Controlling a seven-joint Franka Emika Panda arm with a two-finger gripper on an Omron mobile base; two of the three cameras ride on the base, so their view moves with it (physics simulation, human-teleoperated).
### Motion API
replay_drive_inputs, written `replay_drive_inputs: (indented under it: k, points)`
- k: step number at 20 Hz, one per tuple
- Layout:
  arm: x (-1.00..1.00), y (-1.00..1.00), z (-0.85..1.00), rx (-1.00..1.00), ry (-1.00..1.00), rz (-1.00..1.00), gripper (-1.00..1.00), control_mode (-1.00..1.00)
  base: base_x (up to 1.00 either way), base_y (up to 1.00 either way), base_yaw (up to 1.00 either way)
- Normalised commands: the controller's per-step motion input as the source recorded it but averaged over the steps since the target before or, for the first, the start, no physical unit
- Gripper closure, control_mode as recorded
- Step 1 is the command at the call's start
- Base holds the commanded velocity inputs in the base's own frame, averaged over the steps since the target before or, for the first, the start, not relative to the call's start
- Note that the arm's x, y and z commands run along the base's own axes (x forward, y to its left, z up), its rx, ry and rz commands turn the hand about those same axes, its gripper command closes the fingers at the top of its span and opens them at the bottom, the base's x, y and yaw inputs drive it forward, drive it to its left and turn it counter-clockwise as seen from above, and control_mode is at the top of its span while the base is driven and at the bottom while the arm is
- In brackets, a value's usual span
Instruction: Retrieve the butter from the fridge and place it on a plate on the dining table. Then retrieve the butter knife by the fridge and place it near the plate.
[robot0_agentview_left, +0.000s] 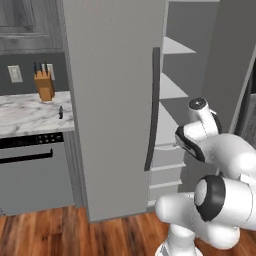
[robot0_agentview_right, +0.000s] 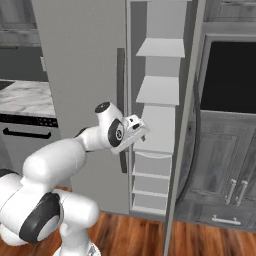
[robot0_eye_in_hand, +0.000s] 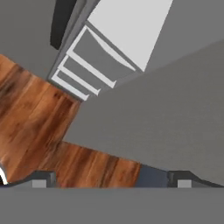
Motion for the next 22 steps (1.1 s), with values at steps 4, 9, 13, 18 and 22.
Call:
replay_drive_inputs:
  k: [4,9,13,18,22]
  points:
    - [0.05,1.0,0.07,0.17,-0.22,-0.28,-1.0,-1.0,0.0,0.0,0.0]
    - [0.11,1.0,0.04,0.32,-0.07,-0.19,-1.0,-1.0,0.0,0.0,0.0]
    - [0.49,0.64,0.19,0.38,-0.05,-0.1,-1.0,-1.0,0.0,0.0,0.0]
    - [0.72,-0.03,0.33,0.37,0.0,0.0,-1.0,-1.0,0.0,0.0,0.0]
    - [0.52,-0.08,0.03,0.07,-0.06,-0.02,-1.0,-1.0,0.0,0.0,0.0]
